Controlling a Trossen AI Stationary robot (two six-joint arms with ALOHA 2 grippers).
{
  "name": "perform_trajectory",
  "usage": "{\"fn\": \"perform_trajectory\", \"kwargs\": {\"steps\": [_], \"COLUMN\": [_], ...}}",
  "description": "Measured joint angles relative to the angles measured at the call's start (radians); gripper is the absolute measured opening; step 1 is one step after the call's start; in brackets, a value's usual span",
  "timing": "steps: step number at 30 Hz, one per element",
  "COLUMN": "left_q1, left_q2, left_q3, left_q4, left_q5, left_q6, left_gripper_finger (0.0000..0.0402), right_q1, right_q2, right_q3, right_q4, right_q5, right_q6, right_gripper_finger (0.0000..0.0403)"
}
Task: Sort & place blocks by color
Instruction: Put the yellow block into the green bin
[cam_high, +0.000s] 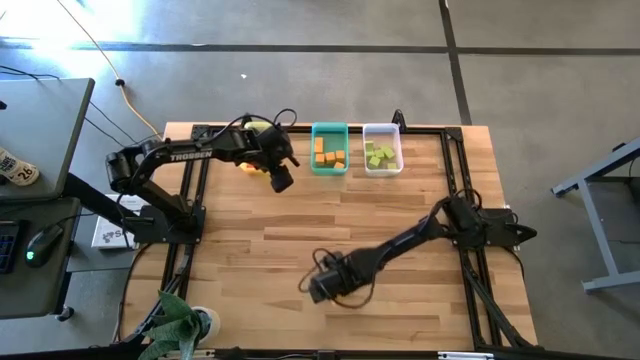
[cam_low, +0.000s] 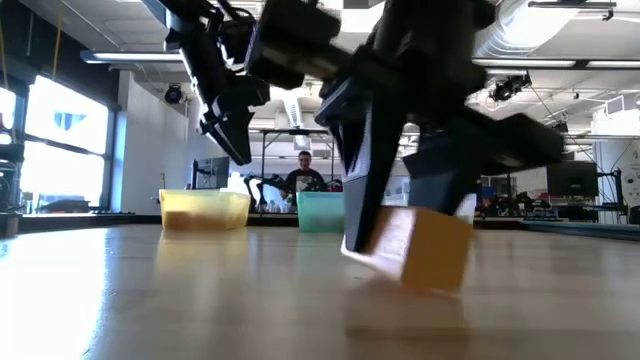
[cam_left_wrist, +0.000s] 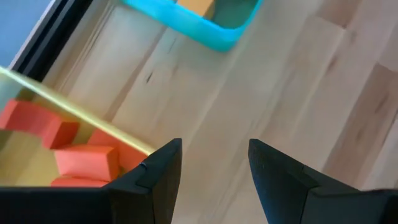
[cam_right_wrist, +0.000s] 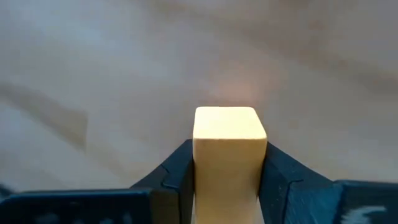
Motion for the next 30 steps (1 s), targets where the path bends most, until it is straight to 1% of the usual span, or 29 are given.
{"fn": "perform_trajectory", "kwargs": {"steps": [3, 7, 15, 20, 24, 30], "left_q1": [-0.019, -0.037, -0.036, -0.039, -0.038, -0.033], "left_q2": [0.000, 0.000, 0.000, 0.000, 0.000, 0.000], "left_q3": [0.000, 0.000, 0.000, 0.000, 0.000, 0.000], "left_q4": [0.016, 0.036, 0.036, 0.037, 0.046, 0.058], "left_q5": [0.000, -0.001, -0.027, -0.012, -0.013, -0.019], "left_q6": [0.007, 0.077, 0.095, 0.096, 0.092, 0.015], "left_gripper_finger": [0.0172, 0.0172, 0.0172, 0.0172, 0.0172, 0.0172], "right_q1": [-0.052, -0.137, -0.341, -0.491, -0.616, -0.784], "right_q2": [-0.026, -0.063, -0.166, -0.223, -0.246, -0.246], "right_q3": [-0.001, -0.001, -0.001, 0.001, 0.001, 0.001], "right_q4": [-0.051, -0.123, -0.225, -0.232, -0.214, -0.067], "right_q5": [0.008, 0.036, 0.143, 0.181, 0.186, 0.149], "right_q6": [-0.038, -0.119, -0.340, -0.531, -0.697, -0.911], "right_gripper_finger": [0.0102, 0.0102, 0.0102, 0.0102, 0.0103, 0.0103]}}
